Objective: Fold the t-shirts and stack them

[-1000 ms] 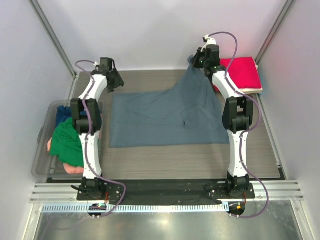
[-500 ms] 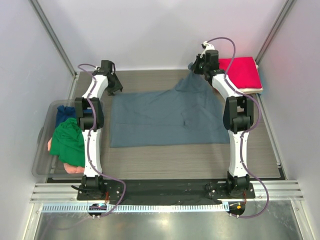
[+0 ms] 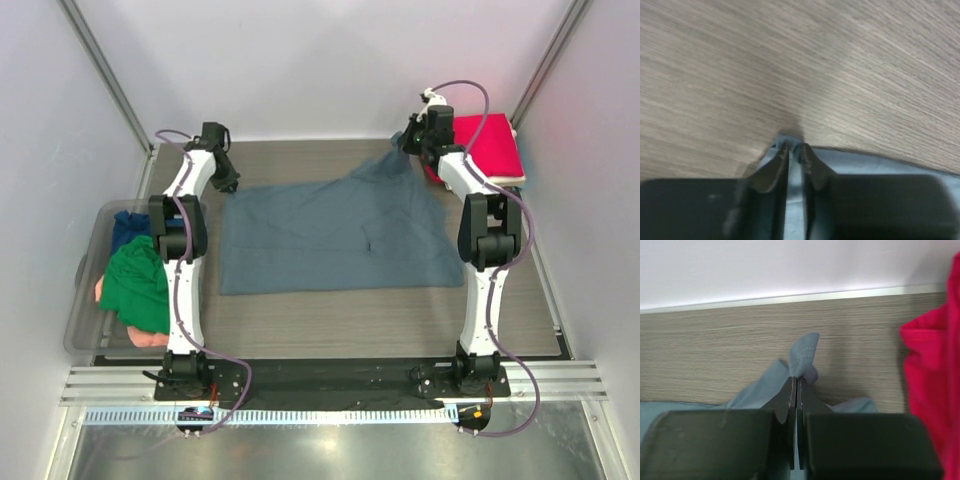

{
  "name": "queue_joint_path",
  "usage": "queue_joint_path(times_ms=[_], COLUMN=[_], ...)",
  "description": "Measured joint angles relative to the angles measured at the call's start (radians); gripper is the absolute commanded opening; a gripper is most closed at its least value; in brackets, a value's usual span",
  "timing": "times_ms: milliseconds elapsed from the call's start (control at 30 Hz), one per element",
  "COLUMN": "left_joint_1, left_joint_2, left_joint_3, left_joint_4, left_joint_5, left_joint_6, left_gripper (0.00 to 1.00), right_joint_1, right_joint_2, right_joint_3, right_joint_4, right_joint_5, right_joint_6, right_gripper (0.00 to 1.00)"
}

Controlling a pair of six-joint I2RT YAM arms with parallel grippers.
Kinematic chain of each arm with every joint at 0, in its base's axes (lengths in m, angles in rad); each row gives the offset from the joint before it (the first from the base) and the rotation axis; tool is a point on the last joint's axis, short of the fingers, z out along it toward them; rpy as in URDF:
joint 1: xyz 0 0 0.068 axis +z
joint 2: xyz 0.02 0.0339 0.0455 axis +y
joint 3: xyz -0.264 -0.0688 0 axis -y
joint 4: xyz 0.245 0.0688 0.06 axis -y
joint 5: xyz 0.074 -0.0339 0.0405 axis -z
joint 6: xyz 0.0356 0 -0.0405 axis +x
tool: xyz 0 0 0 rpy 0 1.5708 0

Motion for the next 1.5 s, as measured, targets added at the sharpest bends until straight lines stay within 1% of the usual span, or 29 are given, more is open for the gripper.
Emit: queue_joint_path(times_ms=[33, 133, 367, 467, 533, 667, 833, 967, 1067, 1267, 1500], left_joint_1=[0.000, 0.000, -0.014, -0.026, -0.035, -0.055, -0.079, -0.089, -0.091, -0.092, -0.095], left_joint_2=[0.009, 0.026, 0.051, 0.033, -0.016, -0.160, -0.352, -0.477, -0.528, -0.567, -0.632], left_joint_3=[0.016, 0.047, 0.115, 0.098, 0.023, -0.142, -0.313, -0.452, -0.546, -0.690, -0.774], left_joint_4=[-0.006, -0.020, -0.067, -0.072, -0.069, -0.071, -0.049, -0.016, 0.000, 0.029, 0.044], left_joint_5=[0.004, 0.018, 0.031, 0.031, 0.028, 0.006, -0.024, -0.046, -0.056, -0.064, -0.068], left_joint_6=[0.002, 0.011, 0.014, 0.014, 0.014, 0.014, 0.013, 0.010, 0.000, -0.003, -0.002], left_gripper=[0.00, 0.00, 0.00, 0.00, 0.00, 0.00, 0.00, 0.00, 0.00, 0.00, 0.00], right_joint_1=[-0.010, -0.039, -0.071, -0.070, -0.069, -0.066, -0.066, -0.065, -0.065, -0.064, -0.064], right_joint_2=[-0.010, -0.031, -0.044, -0.110, -0.178, -0.376, -0.594, -0.742, -0.813, -0.943, -1.106], right_joint_3=[-0.014, -0.055, -0.082, -0.166, -0.253, -0.472, -0.688, -0.841, -0.921, -1.051, -1.196], right_joint_4=[0.006, 0.037, 0.063, 0.077, 0.101, 0.132, 0.170, 0.166, 0.152, 0.109, 0.056], right_joint_5=[-0.002, -0.015, -0.056, -0.069, -0.075, -0.077, -0.066, -0.025, 0.010, 0.088, 0.177], right_joint_6=[0.002, 0.011, 0.009, -0.003, -0.009, -0.016, -0.019, -0.010, 0.008, 0.069, 0.139], right_gripper=[0.01, 0.01, 0.01, 0.01, 0.01, 0.01, 0.01, 0.01, 0.01, 0.01, 0.01])
